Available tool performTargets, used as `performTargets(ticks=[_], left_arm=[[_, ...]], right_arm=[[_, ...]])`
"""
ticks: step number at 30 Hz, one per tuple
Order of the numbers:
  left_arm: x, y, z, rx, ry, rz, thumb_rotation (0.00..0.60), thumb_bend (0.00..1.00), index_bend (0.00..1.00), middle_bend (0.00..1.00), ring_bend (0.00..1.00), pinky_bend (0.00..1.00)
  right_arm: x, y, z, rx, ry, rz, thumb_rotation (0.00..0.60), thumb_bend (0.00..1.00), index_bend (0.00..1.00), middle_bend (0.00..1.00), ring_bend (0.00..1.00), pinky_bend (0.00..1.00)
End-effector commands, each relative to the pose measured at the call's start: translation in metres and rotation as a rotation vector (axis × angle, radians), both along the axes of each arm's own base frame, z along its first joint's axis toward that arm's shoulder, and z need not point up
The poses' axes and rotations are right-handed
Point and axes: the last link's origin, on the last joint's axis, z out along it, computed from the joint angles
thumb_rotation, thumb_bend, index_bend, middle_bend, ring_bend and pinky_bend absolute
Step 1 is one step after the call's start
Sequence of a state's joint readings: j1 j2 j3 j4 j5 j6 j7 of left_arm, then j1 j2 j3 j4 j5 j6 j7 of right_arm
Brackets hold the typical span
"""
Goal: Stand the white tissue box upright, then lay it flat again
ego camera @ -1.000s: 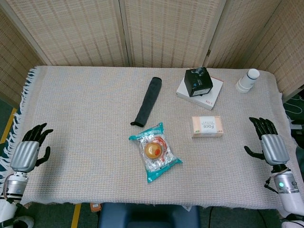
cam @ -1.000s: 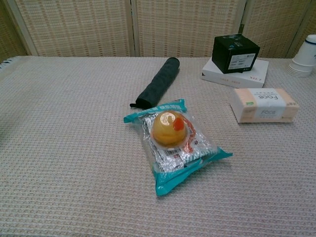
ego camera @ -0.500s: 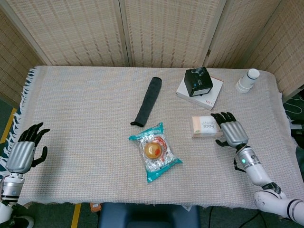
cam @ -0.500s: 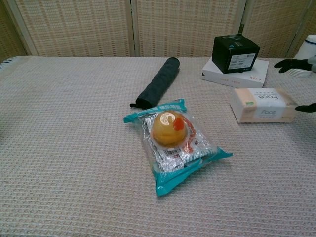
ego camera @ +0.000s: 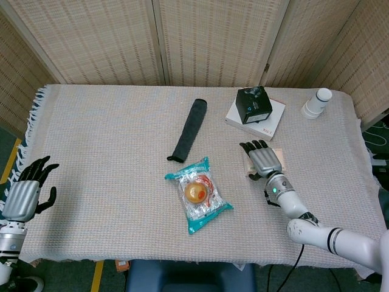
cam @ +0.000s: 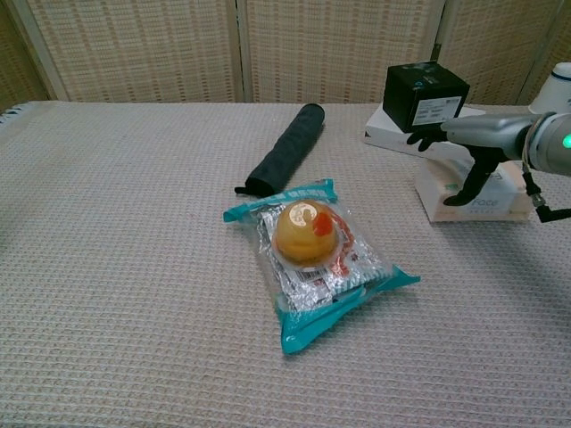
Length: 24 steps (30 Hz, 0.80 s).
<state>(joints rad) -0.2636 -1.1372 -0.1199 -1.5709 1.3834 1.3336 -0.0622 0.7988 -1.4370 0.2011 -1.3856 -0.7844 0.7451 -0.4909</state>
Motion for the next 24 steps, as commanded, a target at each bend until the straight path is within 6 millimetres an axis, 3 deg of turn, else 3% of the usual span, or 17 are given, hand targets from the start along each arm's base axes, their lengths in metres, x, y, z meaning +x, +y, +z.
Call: performTargets(ticks=[1, 17, 24], left_arm=[[0.0, 0.0, 0.001, 0.001, -0.002, 0.0, 0.6, 0.55, 0.19, 0.0, 0.0, 0.12], [0.001, 0.0, 0.001, 0.002, 0.002, 0.004, 0.6, 0.55, 0.19, 0.0, 0.0, 0.12], [0.0, 0.0, 0.0, 0.003, 0.002, 0.006, 0.6, 0.55, 0.19, 0.0, 0.0, 0.12]], right_arm=[[-0.002, -0.002, -0.001, -0.008, 0.019, -0.013, 0.6, 0.21, 0.02, 0.08, 0.01, 0.0], [-0.016, -0.005, 0.002, -0.017, 0.053, -0.062, 0.6, 0.21, 0.11, 0.08, 0.01, 0.0], [-0.014, -0.007, 0.0, -0.017, 0.058, -0.058, 0.6, 0.21, 0.19, 0.18, 0.02, 0.0]])
